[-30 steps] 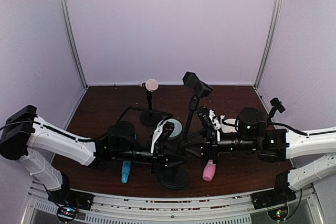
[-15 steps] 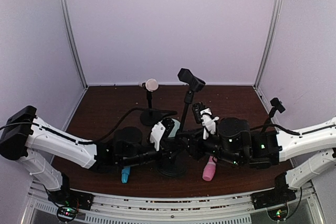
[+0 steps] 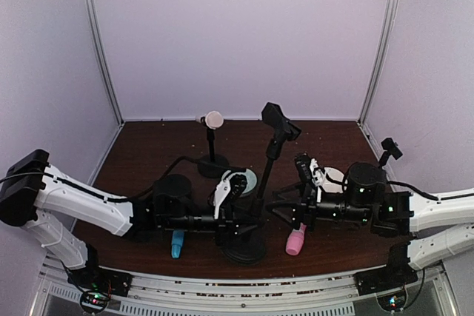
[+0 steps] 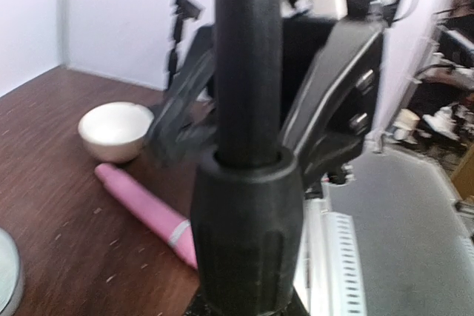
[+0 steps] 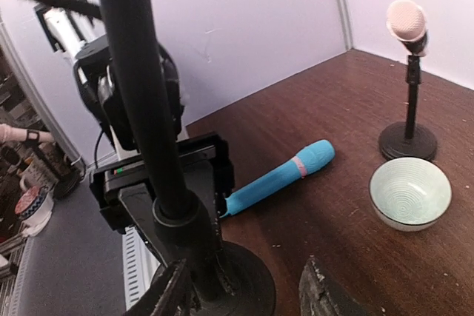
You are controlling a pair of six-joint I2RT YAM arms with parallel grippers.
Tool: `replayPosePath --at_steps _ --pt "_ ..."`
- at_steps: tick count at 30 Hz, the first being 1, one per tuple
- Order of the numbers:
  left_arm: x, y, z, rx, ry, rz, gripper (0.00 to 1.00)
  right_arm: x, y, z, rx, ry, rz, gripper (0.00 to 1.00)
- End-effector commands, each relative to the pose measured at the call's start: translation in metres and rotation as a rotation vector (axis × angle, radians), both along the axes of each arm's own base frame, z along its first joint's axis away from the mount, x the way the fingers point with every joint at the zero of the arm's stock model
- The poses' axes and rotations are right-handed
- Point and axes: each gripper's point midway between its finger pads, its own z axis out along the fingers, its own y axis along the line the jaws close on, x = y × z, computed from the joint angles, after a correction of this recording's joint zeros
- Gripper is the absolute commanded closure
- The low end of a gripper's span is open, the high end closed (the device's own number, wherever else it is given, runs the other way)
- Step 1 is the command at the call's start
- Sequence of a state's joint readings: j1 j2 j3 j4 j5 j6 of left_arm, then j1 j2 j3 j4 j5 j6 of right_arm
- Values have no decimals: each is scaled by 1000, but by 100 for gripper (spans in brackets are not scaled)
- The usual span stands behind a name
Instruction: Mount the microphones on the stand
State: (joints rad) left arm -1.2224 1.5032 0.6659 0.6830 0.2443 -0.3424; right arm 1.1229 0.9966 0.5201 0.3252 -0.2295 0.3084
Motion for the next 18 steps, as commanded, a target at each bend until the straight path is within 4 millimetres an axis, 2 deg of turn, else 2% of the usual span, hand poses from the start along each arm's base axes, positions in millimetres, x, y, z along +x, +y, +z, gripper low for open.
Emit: replayPosePath --at_steps 1,6,9,11,15,17,18 --pt "-25 -7 55 -226 -25 -194 100 -29 15 25 93 -99 212 50" --pt "-26 -13 52 -219 -4 -215 100 -42 27 33 149 -103 316 56" --pt "-25 -13 50 -209 -4 -212 100 -47 29 38 172 -105 347 59" --pt "-24 -13 49 -204 -4 -208 100 -46 29 39 174 -108 342 65" --pt "-20 -12 46 -195 0 -181 100 -38 31 35 152 -92 304 83" --pt "-8 -12 43 -173 -2 -111 100 -26 32 29 132 -56 234 95" --pt "1 -12 38 -146 -5 -55 100 -13 32 27 125 -24 152 100"
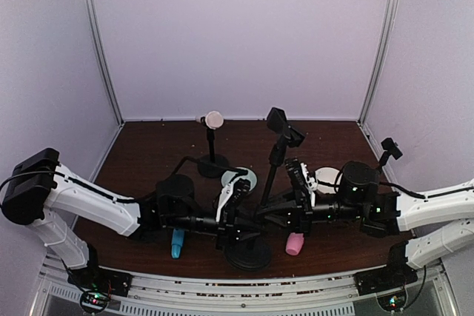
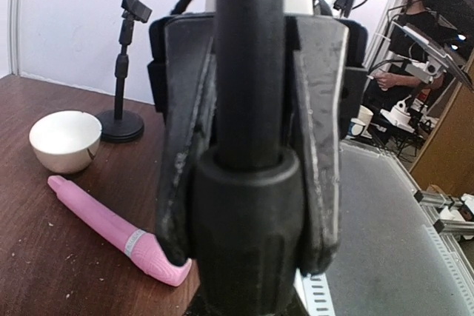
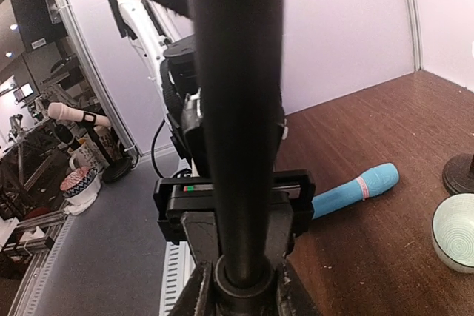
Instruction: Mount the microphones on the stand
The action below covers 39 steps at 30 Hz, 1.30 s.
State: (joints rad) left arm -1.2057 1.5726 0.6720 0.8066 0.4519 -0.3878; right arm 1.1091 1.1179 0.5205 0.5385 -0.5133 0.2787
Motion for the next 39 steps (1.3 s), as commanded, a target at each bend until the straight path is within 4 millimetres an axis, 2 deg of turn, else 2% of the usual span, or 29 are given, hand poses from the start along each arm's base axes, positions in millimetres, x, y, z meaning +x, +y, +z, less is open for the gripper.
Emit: replayPosePath --at_steps 1,3,6,8,9,14,17,20,24,29,35,39 --pt "36 -1 32 -50 -53 197 100 34 5 12 12 88 -223 100" --pt "61 5 23 35 -92 379 100 69 -7 -6 -107 129 -537 100" --pt "92 20 18 120 -131 605 100 78 -10 -11 -188 150 -749 100" --pt "98 25 18 125 -151 651 100 81 -10 -10 -198 165 -812 100" --pt "98 26 18 124 -154 654 100 80 -8 -7 -197 156 -802 99" --pt "86 25 22 113 -168 582 100 71 1 4 -186 110 -666 61" --pt "72 25 31 81 -191 496 100 63 -5 12 -157 87 -555 50" --pt "55 26 41 31 -202 383 100 48 -14 9 -120 46 -427 44" --pt "28 26 54 -32 -208 215 100 30 -21 14 -49 -4 -287 43" --pt "8 16 59 -37 -197 74 100 7 -10 23 -1 -52 -124 43" --pt "1 7 61 -39 -181 18 100 -4 7 34 54 -46 -26 43" --pt "1 7 62 -39 -174 20 100 -6 13 35 63 -37 1 48"
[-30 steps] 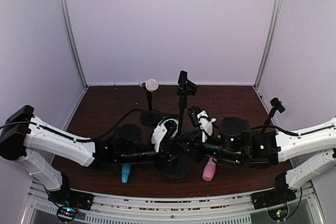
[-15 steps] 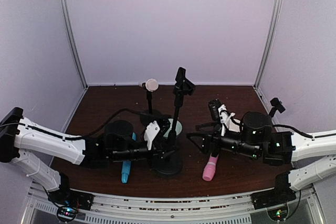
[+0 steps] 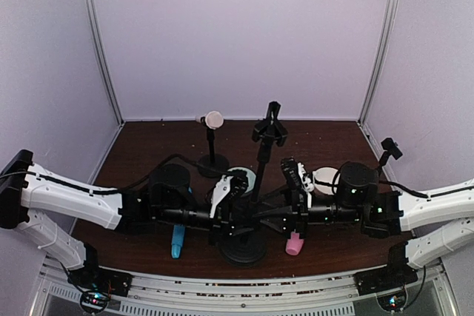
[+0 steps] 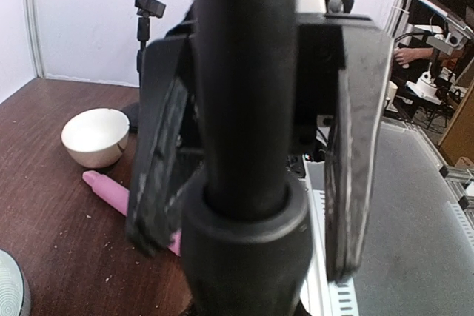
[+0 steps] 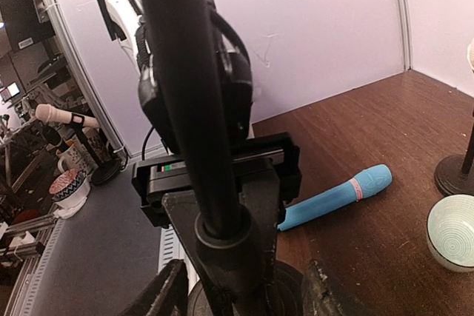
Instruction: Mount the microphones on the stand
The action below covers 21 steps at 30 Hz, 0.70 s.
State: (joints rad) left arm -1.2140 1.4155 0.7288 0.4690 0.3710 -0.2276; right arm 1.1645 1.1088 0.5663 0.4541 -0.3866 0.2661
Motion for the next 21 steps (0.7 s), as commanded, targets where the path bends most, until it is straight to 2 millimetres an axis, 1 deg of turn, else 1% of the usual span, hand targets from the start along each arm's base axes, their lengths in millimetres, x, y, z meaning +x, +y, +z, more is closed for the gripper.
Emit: replayPosePath --at_steps 1,3,9,10,12,13,15,18,19,20,21 --pt "-2 -7 47 -144 -48 -39 100 -9 8 29 91 -28 74 50" --pt "-2 -8 45 -134 -42 -39 100 -9 9 30 100 -24 77 53" --pt "-3 -11 39 -116 -25 -48 100 -7 7 31 107 -29 62 54" --pt "-3 -12 39 -114 -24 -50 100 -7 7 32 108 -32 60 56" --pt "-3 -14 38 -110 -24 -54 100 -5 7 31 104 -34 50 61" --pt "-3 -15 37 -109 -23 -55 100 -4 8 29 99 -34 45 67" --pt "-2 -15 37 -109 -22 -53 100 -3 8 28 93 -33 40 76" --pt "7 -13 34 -103 -25 3 100 -3 8 27 89 -31 40 87" --pt "13 -11 33 -99 -26 45 92 -3 7 28 90 -31 39 89" --pt "19 -9 30 -95 -29 83 79 -3 7 29 91 -35 36 90" --pt "22 -6 27 -94 -34 107 72 -2 6 31 95 -40 29 91"
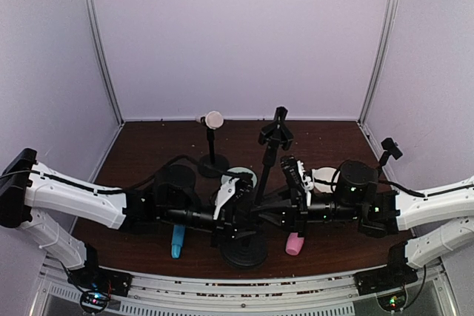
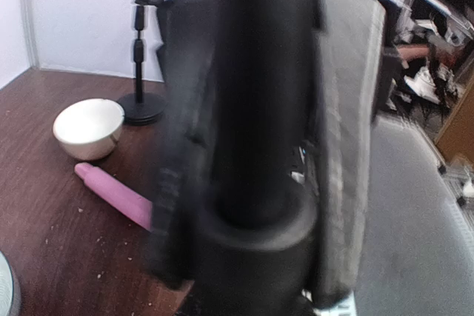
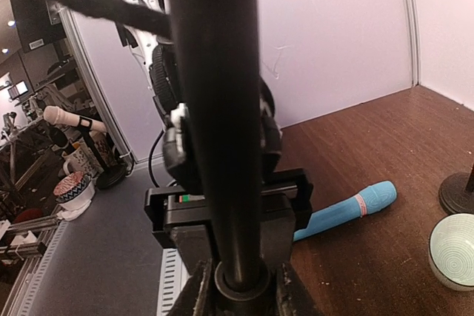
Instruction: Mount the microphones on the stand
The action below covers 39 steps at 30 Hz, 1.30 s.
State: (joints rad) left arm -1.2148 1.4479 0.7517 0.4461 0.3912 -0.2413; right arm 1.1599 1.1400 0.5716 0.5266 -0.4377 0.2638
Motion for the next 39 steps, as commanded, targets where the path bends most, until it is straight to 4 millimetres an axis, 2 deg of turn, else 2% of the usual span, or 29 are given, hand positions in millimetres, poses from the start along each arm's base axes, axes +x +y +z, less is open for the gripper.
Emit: replayPosePath --at_steps 1,8,18,24,27,30,31,33,35,39 --pt "25 1 31 -123 -68 135 69 3 -2 25 55 -26 -21 92" --pt "14 -3 5 -103 -55 98 66 6 -6 36 52 -54 -41 92" --pt "8 -4 -6 -97 -76 77 58 12 -13 48 81 -68 -72 92" --pt "8 -9 -6 -95 -92 76 59 13 -11 54 92 -72 -68 92" --pt "9 -9 -5 -95 -94 75 71 13 -10 55 92 -70 -68 92" --pt "10 -9 -5 -94 -89 84 97 15 -11 54 86 -74 -75 93" --pt "12 -9 -5 -96 -88 95 100 16 -12 53 82 -76 -85 93" --pt "20 -6 -4 -102 -82 154 100 32 -15 48 56 -64 -177 100" --pt "34 -1 -6 -90 -83 241 100 62 -26 40 10 -24 -384 100" --pt "53 3 -5 -67 -103 376 100 89 -47 30 -75 55 -717 100"
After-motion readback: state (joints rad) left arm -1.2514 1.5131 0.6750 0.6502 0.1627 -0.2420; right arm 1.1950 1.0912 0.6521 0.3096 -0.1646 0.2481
